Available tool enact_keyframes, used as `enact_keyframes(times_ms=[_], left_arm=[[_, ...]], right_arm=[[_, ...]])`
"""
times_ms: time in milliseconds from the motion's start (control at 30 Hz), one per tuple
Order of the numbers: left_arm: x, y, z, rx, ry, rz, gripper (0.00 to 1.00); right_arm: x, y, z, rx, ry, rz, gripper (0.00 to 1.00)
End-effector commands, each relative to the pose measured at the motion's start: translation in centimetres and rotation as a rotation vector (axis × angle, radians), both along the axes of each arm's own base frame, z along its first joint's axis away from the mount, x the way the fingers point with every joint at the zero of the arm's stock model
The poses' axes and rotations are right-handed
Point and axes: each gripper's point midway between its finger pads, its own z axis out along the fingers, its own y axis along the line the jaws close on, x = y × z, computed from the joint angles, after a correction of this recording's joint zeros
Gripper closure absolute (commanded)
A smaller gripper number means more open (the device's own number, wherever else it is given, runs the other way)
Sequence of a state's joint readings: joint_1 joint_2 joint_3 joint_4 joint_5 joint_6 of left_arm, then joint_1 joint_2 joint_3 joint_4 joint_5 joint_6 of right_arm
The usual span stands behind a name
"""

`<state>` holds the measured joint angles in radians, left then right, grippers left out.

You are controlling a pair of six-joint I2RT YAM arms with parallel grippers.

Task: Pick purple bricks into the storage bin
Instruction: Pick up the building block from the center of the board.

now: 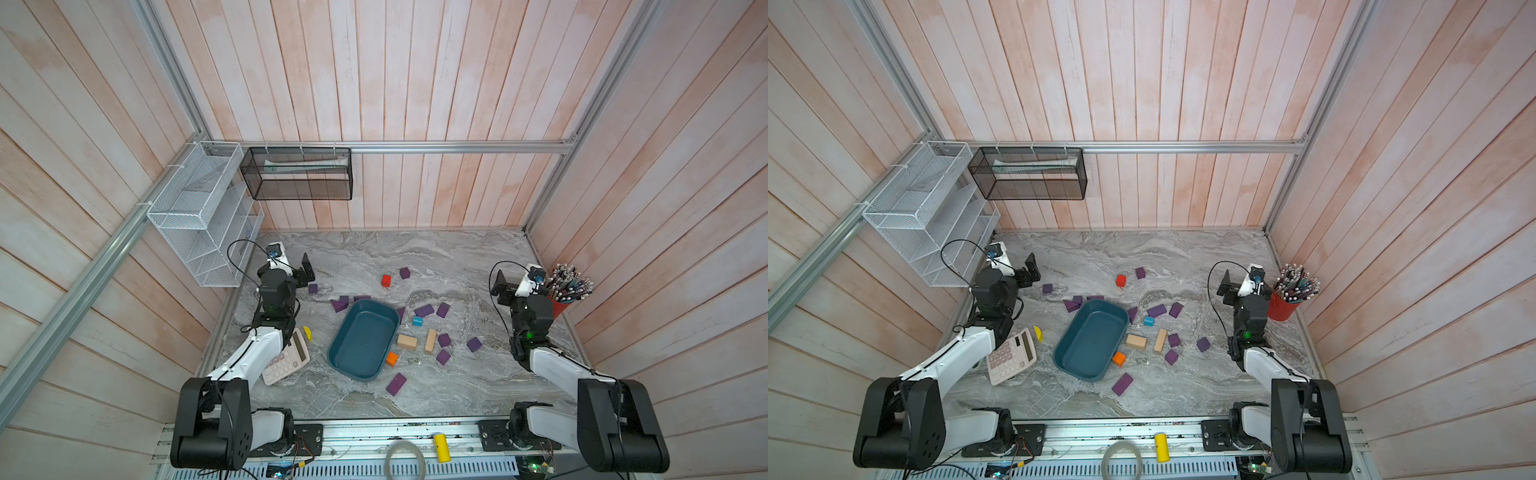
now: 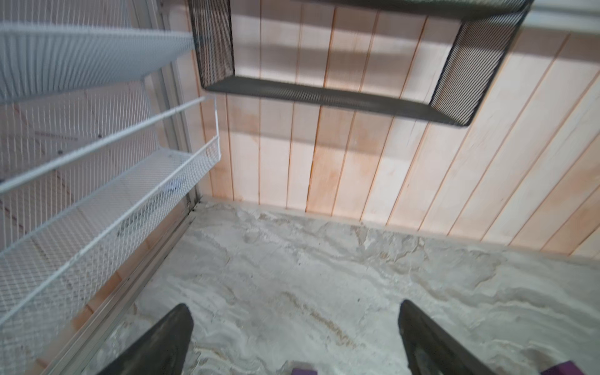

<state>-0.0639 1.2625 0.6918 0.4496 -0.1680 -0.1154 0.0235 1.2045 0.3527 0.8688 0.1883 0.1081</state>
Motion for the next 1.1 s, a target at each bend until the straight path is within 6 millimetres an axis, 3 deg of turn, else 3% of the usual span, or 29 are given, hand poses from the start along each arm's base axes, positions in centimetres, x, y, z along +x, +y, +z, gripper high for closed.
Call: enact_keyframes(times_ms=[0,133,200,300,533,633,800,1067], left_arm=[[-0.3,-0.8,1.6,-0.027,0.046,-0.002,0.0],[-0.5,-4.0,4.8,0.028,0.017,-0.093,0.0],[-0.9,-5.5,5.2,0.03,-0.002,-0.138,0.0],[-0.9,-6.8,5.3,0.014,0.007,-0.206,0.0],[-1.3,-8.9,7.7,-0.063,0.084,-0.319,0.0],[-2.0,-9.3,7.7,-0.062,0.14,-0.317,0.0],[-2.7,-9.4,5.0,-0.062,0.242,-0.322,0.0],[-3.0,-11.6,3.6,-0.105,0.313,-0.437,0.0]], right_arm=[[-0.1,0.0,0.7,0.027,0.004,-0.034,0.02],[0.3,1.3,3.0,0.022,-0.017,-0.02,0.03],[0.5,2.3,4.0,0.031,-0.025,0.008,0.03],[1.0,4.8,5.4,0.025,-0.022,0.079,0.04],[2.9,11.6,7.9,0.012,0.004,0.278,0.04],[4.2,14.4,7.5,0.011,0.054,0.34,0.06],[6.2,18.8,5.9,0.026,0.161,0.448,0.08],[8.9,23.8,-1.0,-0.024,0.453,0.544,0.16]])
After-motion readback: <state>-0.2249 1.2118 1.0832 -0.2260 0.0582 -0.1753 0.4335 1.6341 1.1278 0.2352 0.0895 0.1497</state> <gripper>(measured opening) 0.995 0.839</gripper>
